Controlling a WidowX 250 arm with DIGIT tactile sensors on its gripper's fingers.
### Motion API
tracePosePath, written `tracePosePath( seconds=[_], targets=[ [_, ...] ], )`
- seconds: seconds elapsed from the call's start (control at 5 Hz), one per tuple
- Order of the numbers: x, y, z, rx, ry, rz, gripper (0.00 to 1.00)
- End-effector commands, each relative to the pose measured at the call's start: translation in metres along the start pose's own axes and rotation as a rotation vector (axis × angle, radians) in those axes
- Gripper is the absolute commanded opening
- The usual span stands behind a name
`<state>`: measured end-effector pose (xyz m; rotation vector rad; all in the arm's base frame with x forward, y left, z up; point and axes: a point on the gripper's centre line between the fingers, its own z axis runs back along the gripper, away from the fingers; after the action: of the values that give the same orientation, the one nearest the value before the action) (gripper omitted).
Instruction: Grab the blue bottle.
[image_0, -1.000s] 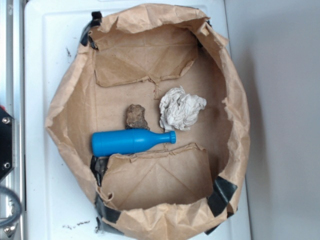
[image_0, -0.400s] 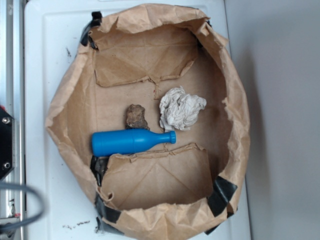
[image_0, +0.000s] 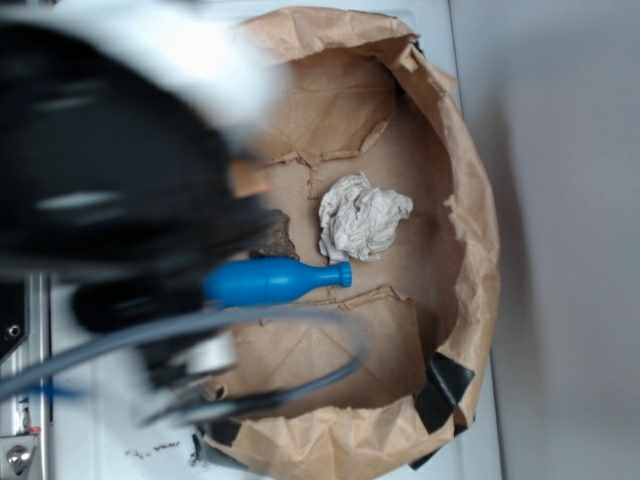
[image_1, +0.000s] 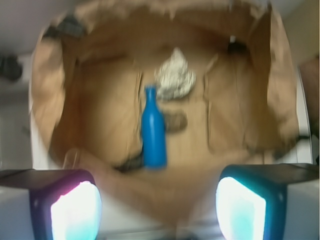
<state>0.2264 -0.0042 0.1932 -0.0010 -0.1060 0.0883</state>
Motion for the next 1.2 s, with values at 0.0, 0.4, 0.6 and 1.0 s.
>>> tracePosePath(
  seconds=[0.0, 0.4, 0.6, 1.0],
  targets=[
    [0.022, 0.005, -0.018, -0.049, -0.069, -0.021, 1.0],
    [0.024, 0.014, -0.068, 0.007, -0.042, -0.028, 1.0],
    [0.016, 0.015, -0.113, 0.032, -0.013, -0.083, 1.0],
    [-0.012, 0.012, -0.132, 0.017, 0.042, -0.12, 1.0]
  ],
)
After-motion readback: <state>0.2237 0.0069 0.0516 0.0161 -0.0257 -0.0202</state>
